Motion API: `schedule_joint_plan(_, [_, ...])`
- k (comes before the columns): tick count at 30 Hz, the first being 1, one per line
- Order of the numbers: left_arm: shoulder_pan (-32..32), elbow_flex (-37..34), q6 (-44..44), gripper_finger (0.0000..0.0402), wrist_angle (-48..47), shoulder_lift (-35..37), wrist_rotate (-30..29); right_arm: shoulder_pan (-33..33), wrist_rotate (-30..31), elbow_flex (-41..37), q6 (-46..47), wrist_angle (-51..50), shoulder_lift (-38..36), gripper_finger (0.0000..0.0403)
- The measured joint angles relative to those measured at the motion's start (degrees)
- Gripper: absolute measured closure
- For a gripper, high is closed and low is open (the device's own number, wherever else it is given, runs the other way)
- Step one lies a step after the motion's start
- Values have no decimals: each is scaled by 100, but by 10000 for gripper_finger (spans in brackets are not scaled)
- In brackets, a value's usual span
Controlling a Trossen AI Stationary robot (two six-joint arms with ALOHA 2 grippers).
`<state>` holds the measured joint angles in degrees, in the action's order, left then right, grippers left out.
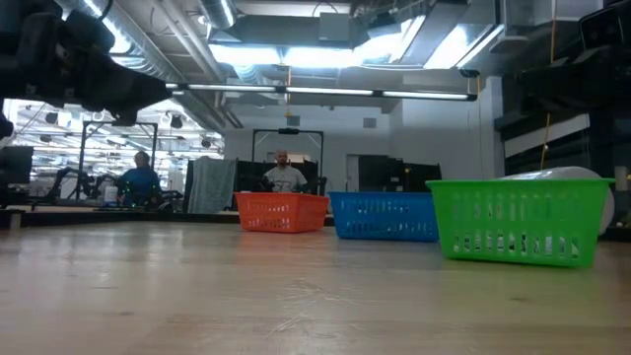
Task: Pick & Place First Aid Supplies
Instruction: Return to Home Position
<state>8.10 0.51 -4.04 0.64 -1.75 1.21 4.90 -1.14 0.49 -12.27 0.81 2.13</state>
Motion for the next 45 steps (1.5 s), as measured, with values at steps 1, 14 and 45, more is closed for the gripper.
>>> schedule_joint_plan(1, [40,1,68,291,2,48,3,-2,1,0,0,1,0,377])
schedule_joint_plan(14, [297,2,-305,291,-36,-363,-138,0,1,1,1,-1,0,377])
schedule_joint_plan(45, [294,0,-323,294,-41,-399,-142,-2,0,1,0,-1,0,377])
